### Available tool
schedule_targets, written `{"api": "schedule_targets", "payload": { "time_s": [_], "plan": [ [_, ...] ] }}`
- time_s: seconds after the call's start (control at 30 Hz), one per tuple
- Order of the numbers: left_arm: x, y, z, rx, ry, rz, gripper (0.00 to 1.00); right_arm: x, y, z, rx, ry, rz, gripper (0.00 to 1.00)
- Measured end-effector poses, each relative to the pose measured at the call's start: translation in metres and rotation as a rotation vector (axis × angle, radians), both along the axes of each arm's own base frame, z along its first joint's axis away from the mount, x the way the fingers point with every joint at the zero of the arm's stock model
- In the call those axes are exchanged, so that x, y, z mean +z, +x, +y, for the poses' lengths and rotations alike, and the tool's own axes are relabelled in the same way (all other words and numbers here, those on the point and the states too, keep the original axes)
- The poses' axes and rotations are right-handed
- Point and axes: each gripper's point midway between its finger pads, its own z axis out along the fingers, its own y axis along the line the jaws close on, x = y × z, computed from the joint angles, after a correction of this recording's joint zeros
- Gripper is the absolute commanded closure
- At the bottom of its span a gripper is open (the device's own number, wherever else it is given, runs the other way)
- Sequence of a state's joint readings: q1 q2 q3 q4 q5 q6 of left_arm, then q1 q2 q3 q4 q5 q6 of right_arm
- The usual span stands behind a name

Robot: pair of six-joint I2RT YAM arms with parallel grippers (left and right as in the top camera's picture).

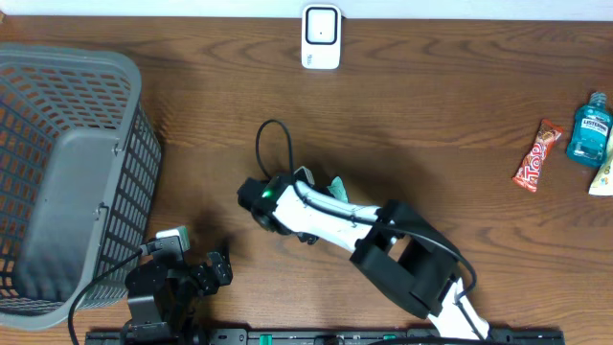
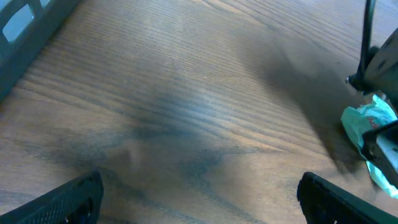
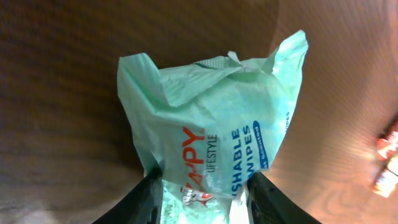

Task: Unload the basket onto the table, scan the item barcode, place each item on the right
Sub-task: 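Close the right gripper on the wipes pack edge and lift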

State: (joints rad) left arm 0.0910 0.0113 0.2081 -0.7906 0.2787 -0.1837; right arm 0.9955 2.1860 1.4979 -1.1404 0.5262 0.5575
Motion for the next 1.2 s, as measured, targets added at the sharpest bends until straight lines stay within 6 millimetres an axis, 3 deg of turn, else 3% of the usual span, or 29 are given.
{"api": "schedule_targets", "payload": {
  "time_s": [0.23, 0.37, 0.47, 0.63, 0.8, 1.03, 1.2],
  "plan": [
    [0.0, 0.0, 0.0, 0.0, 0.0, 0.0, 0.02, -0.002, -0.007, -0.003, 0.011, -0.053, -0.011, 0.99],
    [0.0, 0.0, 0.0, 0.0, 0.0, 0.0, 0.02, 0.004, -0.012, -0.007, 0.028, -0.087, 0.076, 0.99],
    [0.0, 0.0, 0.0, 0.0, 0.0, 0.0, 0.02, 0.007, -0.012, 0.006, 0.052, -0.017, 0.185, 0.99],
    [0.0, 0.0, 0.0, 0.0, 0.0, 0.0, 0.02, 0.021, -0.024, 0.051, 0.187, 0.314, 0.49, 0.99],
    [0.0, 0.0, 0.0, 0.0, 0.0, 0.0, 0.02, 0.058, -0.054, 0.073, 0.391, 0.716, 0.84, 0.99],
    [0.0, 0.0, 0.0, 0.0, 0.0, 0.0, 0.02, 0.102, -0.067, 0.091, 0.608, 1.226, 0.995, 0.99],
    [0.0, 0.0, 0.0, 0.0, 0.0, 0.0, 0.02, 0.132, -0.091, 0.093, 0.63, 1.415, 1.091, 0.99]
  ]
}}
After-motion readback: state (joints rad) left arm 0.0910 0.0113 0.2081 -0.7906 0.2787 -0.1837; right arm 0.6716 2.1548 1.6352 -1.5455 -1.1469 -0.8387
